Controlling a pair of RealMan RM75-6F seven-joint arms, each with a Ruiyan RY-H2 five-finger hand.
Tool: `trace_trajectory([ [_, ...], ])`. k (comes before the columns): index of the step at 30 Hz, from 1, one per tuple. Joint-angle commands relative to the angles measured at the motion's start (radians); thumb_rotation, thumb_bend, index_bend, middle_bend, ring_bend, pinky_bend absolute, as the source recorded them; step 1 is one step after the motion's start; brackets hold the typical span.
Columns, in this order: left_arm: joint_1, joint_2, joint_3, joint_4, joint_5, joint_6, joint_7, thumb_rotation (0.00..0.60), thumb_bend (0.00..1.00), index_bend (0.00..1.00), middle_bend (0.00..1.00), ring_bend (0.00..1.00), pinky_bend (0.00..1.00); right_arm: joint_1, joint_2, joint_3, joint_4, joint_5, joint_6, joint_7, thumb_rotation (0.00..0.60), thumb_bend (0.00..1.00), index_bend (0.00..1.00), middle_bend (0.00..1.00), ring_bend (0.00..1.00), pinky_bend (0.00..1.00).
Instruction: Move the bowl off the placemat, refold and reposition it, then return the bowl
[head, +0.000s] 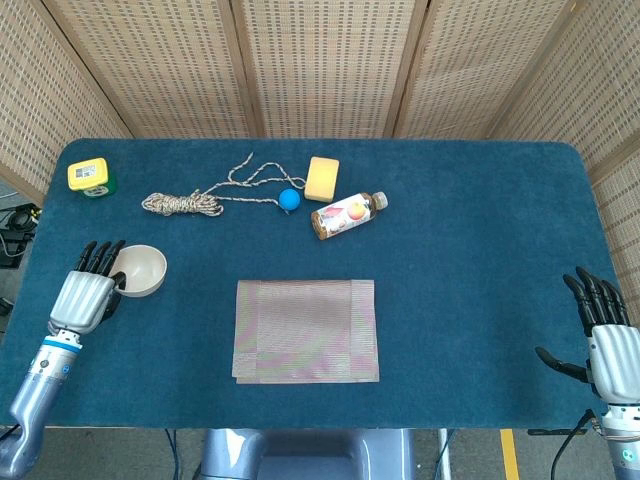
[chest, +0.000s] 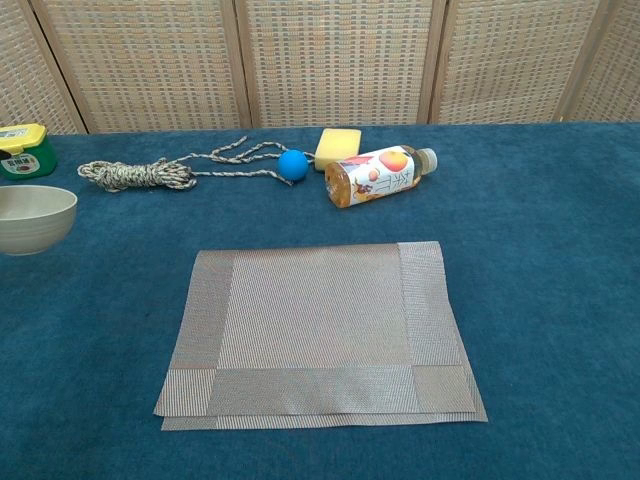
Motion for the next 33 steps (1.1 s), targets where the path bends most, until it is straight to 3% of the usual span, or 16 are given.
trace_trajectory([
  [1,0.017,-0.019,0.011,0.038,-0.002,-0.010,-0.024,0.600,0.49,0.59,0.00,0.00,0.00,0.000,-0.001,-0.001,0.000,-0.001,0.000,-0.002,0.600,0.13,0.00,0.00,0.00,0.00],
  [14,0.046,-0.015,0.028,0.056,0.001,-0.035,-0.043,0.600,0.43,0.52,0.00,0.00,0.00,0.000,-0.001,-0.005,-0.005,-0.007,0.001,-0.011,0.600,0.13,0.00,0.00,0.00,0.00],
  [19,0.052,-0.002,0.032,0.046,-0.001,-0.046,-0.037,0.600,0.21,0.36,0.00,0.00,0.00,-0.001,0.000,-0.005,-0.006,-0.008,0.002,-0.014,0.600,0.13,0.00,0.00,0.00,0.00],
  [21,0.055,0.011,0.033,0.033,-0.001,-0.047,-0.033,0.600,0.17,0.30,0.00,0.00,0.00,-0.001,0.000,-0.005,-0.007,-0.008,0.003,-0.013,0.600,0.13,0.00,0.00,0.00,0.00],
  [25,0.069,0.078,0.033,-0.048,0.038,0.019,-0.034,0.600,0.15,0.21,0.00,0.00,0.00,-0.002,0.002,-0.005,-0.008,-0.009,0.004,-0.012,0.600,0.13,0.00,0.00,0.00,0.00],
  [33,0.076,0.161,0.029,-0.216,0.112,0.102,-0.034,0.600,0.15,0.19,0.00,0.00,0.00,-0.003,0.003,-0.006,-0.010,-0.012,0.008,-0.011,0.600,0.13,0.00,0.00,0.00,0.00],
])
